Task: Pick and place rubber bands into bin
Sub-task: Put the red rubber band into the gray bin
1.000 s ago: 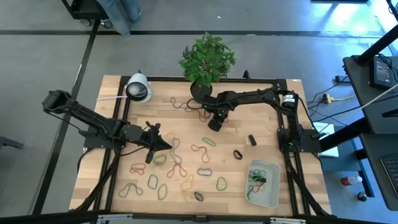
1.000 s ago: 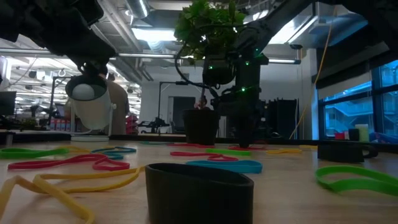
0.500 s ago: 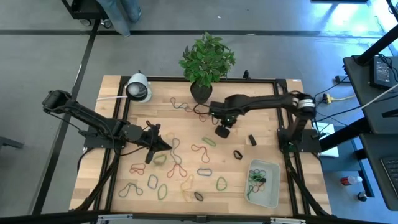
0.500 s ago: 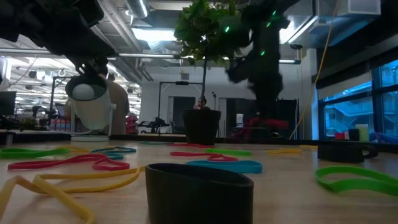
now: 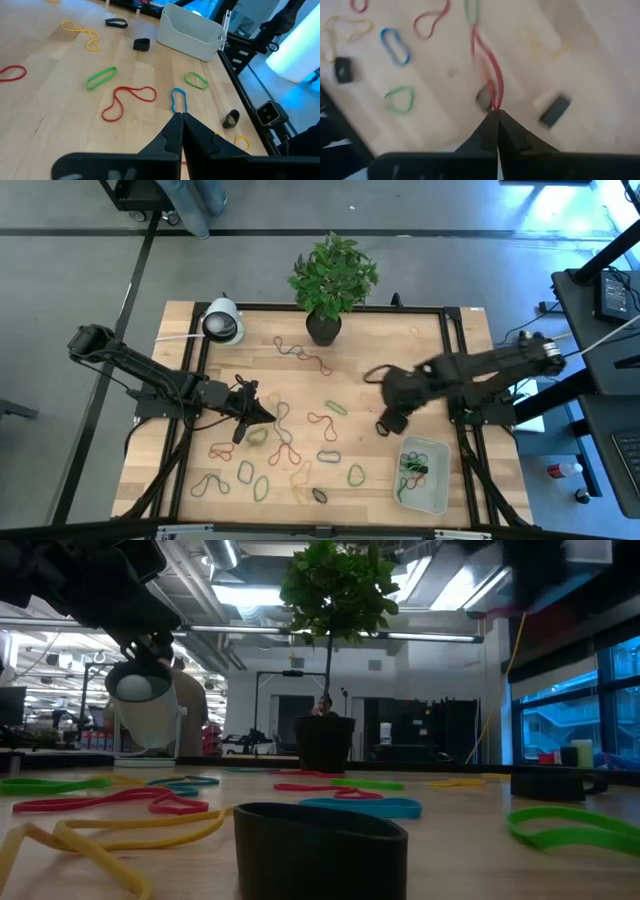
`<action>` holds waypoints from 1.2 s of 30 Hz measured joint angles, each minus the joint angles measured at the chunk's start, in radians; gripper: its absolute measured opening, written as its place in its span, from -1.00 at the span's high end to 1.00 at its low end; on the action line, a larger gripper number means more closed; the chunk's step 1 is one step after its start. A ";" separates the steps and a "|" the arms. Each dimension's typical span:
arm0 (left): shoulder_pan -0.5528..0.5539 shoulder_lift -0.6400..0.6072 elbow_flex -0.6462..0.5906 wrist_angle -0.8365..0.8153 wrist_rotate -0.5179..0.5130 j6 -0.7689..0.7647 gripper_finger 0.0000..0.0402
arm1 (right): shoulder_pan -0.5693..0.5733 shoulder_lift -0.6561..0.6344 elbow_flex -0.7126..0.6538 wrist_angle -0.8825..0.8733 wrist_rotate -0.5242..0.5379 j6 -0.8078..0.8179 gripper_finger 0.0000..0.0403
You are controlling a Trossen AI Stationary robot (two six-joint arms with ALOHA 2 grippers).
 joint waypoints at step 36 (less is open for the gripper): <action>0.057 0.000 0.001 0.052 -0.053 0.018 0.99 | 0.585 0.164 -0.399 0.471 -0.113 0.553 1.00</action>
